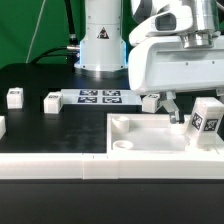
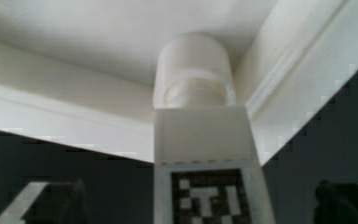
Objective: Assemble one leg
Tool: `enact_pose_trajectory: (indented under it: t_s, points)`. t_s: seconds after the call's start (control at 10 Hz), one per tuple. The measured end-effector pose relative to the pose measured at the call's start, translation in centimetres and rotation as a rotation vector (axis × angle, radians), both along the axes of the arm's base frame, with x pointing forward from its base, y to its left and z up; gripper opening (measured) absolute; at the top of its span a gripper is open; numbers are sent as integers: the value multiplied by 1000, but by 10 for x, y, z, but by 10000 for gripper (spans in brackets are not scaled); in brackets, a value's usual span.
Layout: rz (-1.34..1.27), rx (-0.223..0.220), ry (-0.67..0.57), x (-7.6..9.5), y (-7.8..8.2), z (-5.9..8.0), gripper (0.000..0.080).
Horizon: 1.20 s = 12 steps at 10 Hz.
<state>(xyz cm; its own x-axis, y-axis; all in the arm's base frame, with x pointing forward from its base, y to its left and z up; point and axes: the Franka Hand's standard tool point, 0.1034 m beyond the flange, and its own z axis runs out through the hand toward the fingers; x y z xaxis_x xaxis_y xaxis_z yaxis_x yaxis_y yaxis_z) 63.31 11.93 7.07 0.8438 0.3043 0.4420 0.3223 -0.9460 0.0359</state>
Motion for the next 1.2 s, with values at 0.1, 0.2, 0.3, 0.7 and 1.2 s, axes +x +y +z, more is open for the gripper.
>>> enact_pose_trajectory:
  t_s: [0.1,0.2,0.3,0.7,1.2]
  points:
    - [0,0,0,0,0,0,649]
    - [0,0,0,0,0,0,649]
    - [1,-1,3,0,1,2,649]
    - [8,-6,24,7,3,35,649]
    - [7,-40,259,8,5,31,649]
